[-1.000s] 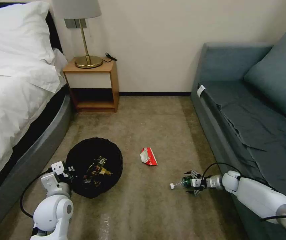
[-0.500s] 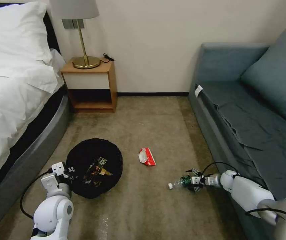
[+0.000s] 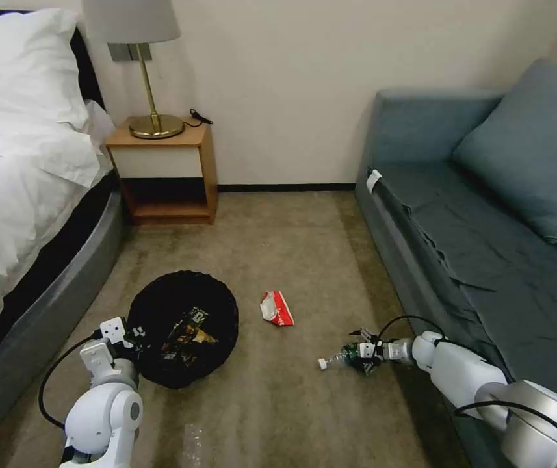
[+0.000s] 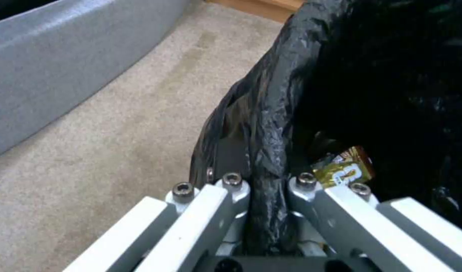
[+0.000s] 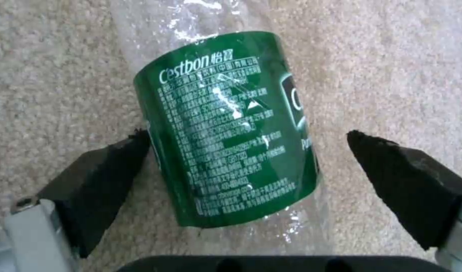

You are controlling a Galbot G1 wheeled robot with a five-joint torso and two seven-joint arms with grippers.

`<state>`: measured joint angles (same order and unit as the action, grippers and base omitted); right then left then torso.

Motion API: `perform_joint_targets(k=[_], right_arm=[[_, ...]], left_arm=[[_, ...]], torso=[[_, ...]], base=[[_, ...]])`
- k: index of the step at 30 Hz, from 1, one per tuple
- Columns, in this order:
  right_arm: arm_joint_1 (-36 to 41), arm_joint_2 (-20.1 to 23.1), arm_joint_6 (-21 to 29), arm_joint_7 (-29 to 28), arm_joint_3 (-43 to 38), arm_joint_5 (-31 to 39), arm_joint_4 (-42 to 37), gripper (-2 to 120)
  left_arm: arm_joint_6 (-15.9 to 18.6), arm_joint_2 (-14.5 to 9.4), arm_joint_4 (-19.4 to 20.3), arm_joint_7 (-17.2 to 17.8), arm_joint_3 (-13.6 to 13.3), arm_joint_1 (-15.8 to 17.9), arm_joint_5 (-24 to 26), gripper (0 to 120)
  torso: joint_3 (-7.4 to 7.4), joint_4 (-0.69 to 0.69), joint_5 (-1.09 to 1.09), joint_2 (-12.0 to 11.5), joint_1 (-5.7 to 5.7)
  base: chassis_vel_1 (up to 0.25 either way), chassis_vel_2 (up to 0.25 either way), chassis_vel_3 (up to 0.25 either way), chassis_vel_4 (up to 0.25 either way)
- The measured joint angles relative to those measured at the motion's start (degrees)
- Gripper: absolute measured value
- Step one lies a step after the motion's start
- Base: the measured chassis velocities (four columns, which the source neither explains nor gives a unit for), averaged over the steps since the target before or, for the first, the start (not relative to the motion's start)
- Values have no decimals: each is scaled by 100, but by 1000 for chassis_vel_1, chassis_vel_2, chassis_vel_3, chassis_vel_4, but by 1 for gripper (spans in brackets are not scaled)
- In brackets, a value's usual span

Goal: Pick up the trash bin, then pick up the garbage on the floor and place it into the trash bin.

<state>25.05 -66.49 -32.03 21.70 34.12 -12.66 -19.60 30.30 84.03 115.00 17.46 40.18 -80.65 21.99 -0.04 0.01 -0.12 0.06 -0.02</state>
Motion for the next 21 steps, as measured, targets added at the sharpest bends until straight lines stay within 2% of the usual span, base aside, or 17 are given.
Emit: perform_joint_targets(k=[8, 16, 19, 21], right_arm=[[0, 51, -2, -58, 122, 73, -101, 93], [-1, -102, 0, -81, 156, 91, -35, 92], [-1, -146, 1, -124, 185, 92, -46, 88], [0, -151, 0, -150, 208, 93, -74, 81]], left_arm=[[14, -5, 47, 7, 7, 17, -1, 3], [34, 0, 80, 13, 4, 0, -2, 3], [38, 3, 88, 15, 9, -5, -2, 3], [39, 4, 96, 15, 17, -8, -2, 3]], torso=[[3, 0, 14, -5, 1], [3, -1, 12, -4, 1], [3, -1, 13, -5, 1], [4, -2, 13, -6, 1]], base=[[0, 0, 0, 0], [0, 0, 0, 0], [0, 0, 0, 0], [0, 0, 0, 0]])
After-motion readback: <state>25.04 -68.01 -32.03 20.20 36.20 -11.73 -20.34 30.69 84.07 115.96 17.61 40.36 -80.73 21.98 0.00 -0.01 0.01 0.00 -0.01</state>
